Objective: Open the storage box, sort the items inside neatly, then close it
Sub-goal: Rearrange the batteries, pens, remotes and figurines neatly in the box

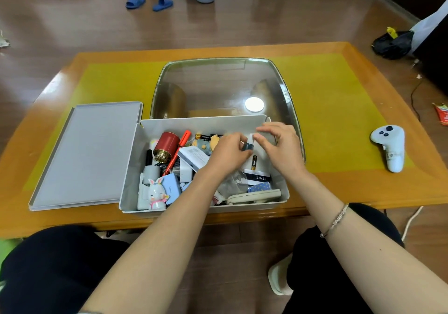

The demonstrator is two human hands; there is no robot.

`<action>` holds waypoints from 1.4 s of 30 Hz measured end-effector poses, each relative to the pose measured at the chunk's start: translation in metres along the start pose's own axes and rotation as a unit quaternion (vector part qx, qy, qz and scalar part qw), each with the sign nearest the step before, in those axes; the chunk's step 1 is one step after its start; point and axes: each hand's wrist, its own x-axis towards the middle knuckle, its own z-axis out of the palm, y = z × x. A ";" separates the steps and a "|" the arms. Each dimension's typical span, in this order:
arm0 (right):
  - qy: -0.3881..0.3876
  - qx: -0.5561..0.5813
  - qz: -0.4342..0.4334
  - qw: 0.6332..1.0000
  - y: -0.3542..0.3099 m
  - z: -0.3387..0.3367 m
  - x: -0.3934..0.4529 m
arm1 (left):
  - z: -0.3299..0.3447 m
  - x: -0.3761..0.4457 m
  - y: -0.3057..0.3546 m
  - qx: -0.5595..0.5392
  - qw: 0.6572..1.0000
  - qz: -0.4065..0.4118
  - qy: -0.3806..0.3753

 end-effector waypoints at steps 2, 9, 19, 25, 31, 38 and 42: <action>0.010 -0.022 0.020 1.000 0.006 -0.001 0.000 | -0.002 0.009 -0.001 0.032 0.999 -0.023 0.002; 0.012 0.017 0.099 0.995 0.012 0.007 -0.003 | 0.003 0.035 0.005 0.110 0.990 -0.082 -0.026; 0.018 0.002 0.114 0.993 0.014 0.009 -0.004 | 0.010 0.041 0.002 0.167 0.983 -0.061 -0.032; 0.018 -0.007 0.110 0.994 0.012 0.008 -0.005 | 0.008 0.031 0.000 0.239 0.969 -0.053 -0.038; 0.019 -0.004 0.113 0.993 0.011 0.008 -0.006 | 0.008 0.024 -0.009 0.205 0.968 -0.029 -0.144; 0.018 0.008 0.116 0.993 0.011 0.008 -0.006 | 0.022 0.029 0.004 0.273 0.933 0.003 -0.234; 0.022 0.014 0.115 0.993 0.011 0.008 -0.006 | 0.032 0.027 0.007 0.275 0.931 0.025 -0.240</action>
